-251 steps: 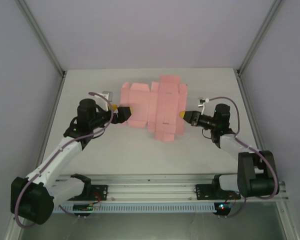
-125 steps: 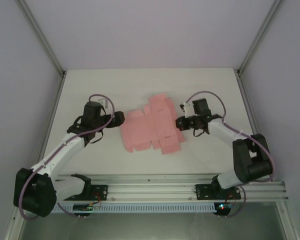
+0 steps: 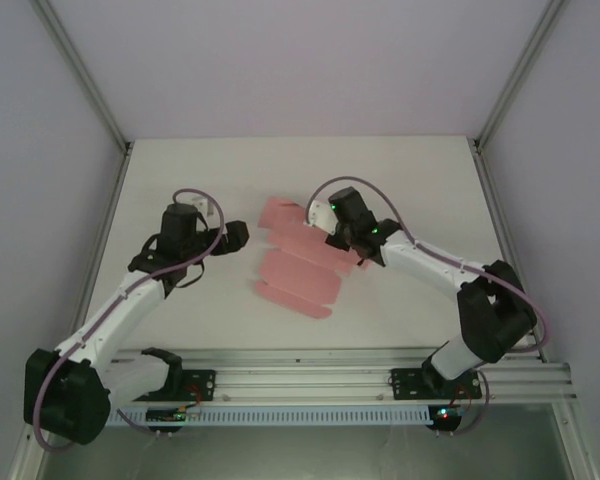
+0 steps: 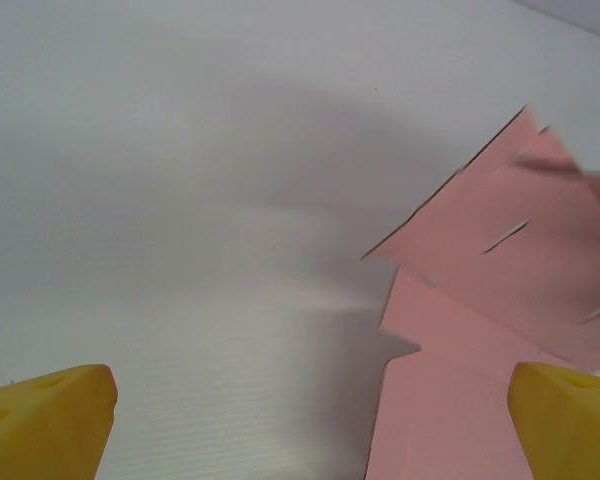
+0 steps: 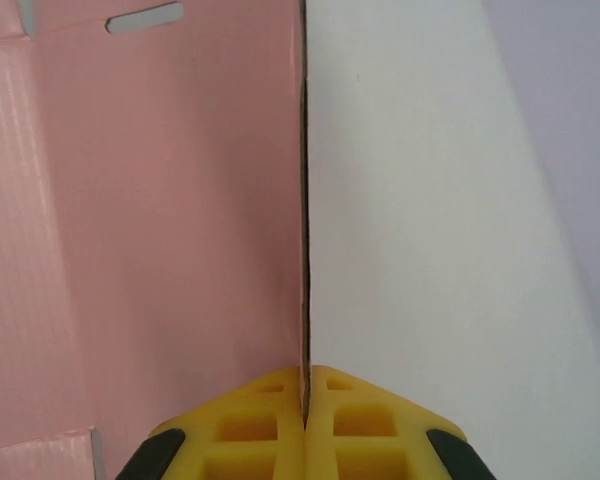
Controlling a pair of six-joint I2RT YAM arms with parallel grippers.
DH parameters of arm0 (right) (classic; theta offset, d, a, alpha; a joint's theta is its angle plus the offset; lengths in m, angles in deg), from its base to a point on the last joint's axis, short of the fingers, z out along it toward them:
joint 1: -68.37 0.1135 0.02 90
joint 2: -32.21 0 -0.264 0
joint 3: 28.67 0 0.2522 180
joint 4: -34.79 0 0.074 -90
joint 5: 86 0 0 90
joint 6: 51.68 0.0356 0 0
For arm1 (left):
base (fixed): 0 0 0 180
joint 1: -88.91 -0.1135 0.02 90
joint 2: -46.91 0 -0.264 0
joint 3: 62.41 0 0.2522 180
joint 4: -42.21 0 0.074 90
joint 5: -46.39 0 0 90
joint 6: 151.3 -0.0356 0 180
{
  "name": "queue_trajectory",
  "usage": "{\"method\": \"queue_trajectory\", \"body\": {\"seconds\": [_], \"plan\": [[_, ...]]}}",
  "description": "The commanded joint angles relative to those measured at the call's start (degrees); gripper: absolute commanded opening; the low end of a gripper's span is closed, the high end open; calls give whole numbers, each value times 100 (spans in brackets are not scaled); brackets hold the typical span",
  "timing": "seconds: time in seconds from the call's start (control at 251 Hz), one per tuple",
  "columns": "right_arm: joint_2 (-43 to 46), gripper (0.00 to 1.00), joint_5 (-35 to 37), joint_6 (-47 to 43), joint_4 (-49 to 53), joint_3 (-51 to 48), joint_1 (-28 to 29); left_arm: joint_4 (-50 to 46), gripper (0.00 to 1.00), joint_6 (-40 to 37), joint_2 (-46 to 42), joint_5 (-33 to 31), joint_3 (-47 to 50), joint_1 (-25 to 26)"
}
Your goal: Assemble paper box
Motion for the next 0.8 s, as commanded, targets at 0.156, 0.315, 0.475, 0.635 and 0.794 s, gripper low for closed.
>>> {"method": "queue_trajectory", "body": {"seconds": [0.156,0.315,0.475,0.635,0.794], "plan": [[94,0,592,-2343,-2203,-713,709,201,100,231,-289,308,101,-178],[5,0,1057,-2958,-3548,-1183,1069,321,100,191,-197,492,128,-178],[-47,0,994,-3227,-4013,-1380,1175,421,100,43,2,812,89,-178],[81,0,827,-2862,-3248,-1165,1132,343,100,-174,374,842,-17,-178],[146,0,698,-2483,-2829,-1105,1064,435,100,-516,684,1093,-21,-45]]}}
